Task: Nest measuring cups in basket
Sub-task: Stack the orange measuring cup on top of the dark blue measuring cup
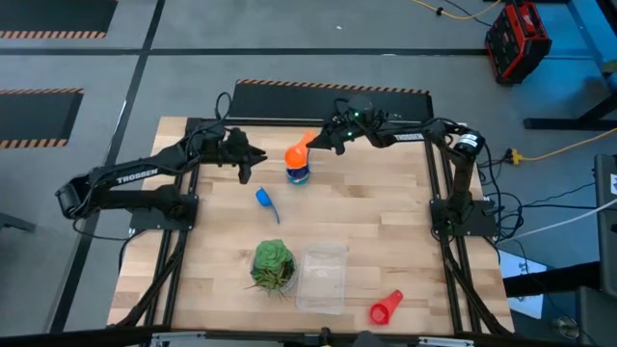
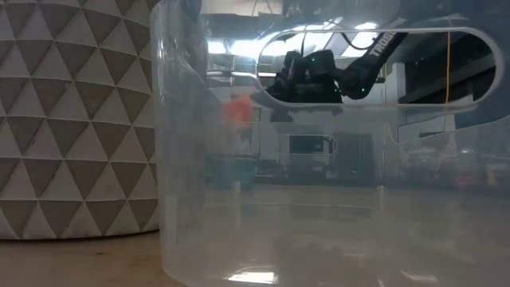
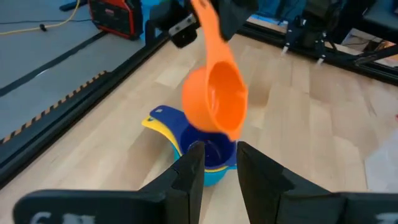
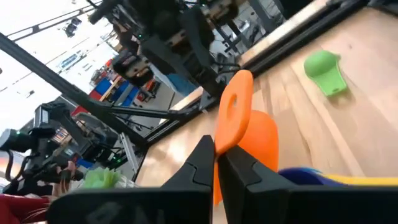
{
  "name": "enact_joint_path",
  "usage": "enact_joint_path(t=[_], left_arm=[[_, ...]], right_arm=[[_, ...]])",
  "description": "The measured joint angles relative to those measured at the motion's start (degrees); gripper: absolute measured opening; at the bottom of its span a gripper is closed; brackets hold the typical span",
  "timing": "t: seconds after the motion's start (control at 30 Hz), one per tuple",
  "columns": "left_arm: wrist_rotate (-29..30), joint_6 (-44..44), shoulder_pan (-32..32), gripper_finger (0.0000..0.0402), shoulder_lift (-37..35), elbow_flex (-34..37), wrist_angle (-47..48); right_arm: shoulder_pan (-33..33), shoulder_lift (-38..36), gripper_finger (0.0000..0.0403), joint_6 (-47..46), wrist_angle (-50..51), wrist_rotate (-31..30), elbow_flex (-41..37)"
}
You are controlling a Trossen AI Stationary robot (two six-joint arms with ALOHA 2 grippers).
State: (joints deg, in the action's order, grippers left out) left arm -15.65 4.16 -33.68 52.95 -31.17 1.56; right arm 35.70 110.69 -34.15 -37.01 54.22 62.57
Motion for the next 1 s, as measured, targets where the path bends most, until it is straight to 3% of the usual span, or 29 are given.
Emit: enact_joint_path(t=[0.4,1.0], left_arm=[[3.1,-0.2,1.6,0.0086,0.2,0.1,-0.2],[3.0,-0.2,1.6,0.0086,0.2,0.1,-0.3]], right_arm=[[-0.3,3.3,0.0009,0.0,2.7,-0.1,0.0],[-0.3,4.5,0.0013,1.6,6.2,-0.4,0.0]])
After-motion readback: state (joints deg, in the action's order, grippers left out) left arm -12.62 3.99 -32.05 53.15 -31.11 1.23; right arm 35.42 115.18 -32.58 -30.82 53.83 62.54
